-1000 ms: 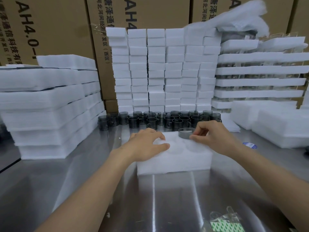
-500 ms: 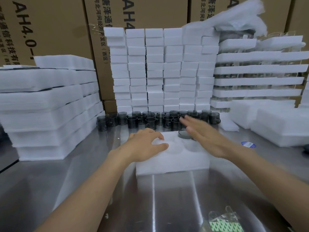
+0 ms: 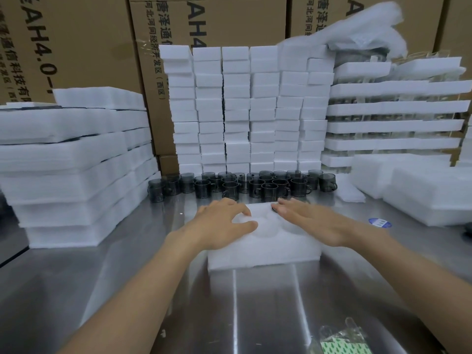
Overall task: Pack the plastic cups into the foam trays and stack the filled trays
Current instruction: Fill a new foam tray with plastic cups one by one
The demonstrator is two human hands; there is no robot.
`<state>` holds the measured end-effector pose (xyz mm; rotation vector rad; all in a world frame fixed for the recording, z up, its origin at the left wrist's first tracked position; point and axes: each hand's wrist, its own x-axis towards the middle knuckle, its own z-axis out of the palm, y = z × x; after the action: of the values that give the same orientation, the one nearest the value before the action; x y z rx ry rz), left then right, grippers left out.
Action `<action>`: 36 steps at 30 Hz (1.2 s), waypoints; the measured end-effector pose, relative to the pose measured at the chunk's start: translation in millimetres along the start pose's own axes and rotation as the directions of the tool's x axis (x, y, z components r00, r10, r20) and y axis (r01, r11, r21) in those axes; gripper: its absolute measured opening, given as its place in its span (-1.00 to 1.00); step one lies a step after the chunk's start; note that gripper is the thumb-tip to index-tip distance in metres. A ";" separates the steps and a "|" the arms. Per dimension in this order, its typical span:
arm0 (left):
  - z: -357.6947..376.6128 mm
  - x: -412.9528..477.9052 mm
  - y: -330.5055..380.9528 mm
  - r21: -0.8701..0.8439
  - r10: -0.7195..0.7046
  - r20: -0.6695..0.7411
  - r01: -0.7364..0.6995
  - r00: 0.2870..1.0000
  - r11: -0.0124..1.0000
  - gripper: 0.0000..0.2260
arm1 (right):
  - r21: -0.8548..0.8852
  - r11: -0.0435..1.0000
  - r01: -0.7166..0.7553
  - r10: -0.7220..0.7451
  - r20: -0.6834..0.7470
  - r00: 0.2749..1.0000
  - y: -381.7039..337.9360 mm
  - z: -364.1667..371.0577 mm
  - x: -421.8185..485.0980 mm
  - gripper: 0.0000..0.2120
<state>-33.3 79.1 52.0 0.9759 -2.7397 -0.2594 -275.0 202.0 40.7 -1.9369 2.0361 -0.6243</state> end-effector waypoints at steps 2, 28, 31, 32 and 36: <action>-0.4 2.2 -7.3 -0.091 0.030 -0.028 -0.032 0.999 0.995 -0.62 | 0.059 0.998 0.028 -0.023 -0.077 0.997 0.9 -0.7 -2.5 -0.38; 20.1 71.2 -164.8 -0.024 -0.238 -0.550 0.270 0.800 0.963 -0.81 | 0.056 0.998 0.018 0.022 -0.638 0.770 82.1 17.3 32.5 -0.77; 21.1 90.1 -175.0 -0.006 -0.216 -0.622 0.272 0.753 0.962 -0.78 | -0.042 0.999 -0.034 -0.003 -0.671 0.741 97.5 11.3 54.0 -0.72; 20.9 97.5 -178.2 0.000 -0.214 -0.629 0.275 0.747 0.961 -0.77 | -0.064 0.997 -0.046 -0.009 -0.672 0.741 99.2 8.2 61.9 -0.72; 8.1 134.6 -192.3 0.024 -0.239 -0.574 0.308 0.783 0.951 -0.66 | -0.195 0.976 -0.100 -0.044 -0.620 0.784 102.3 -9.0 104.0 -0.63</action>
<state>-21.7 -153.1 18.3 1.2473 -2.0826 0.1379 -377.0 101.8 10.5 -1.9859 2.6089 -1.2169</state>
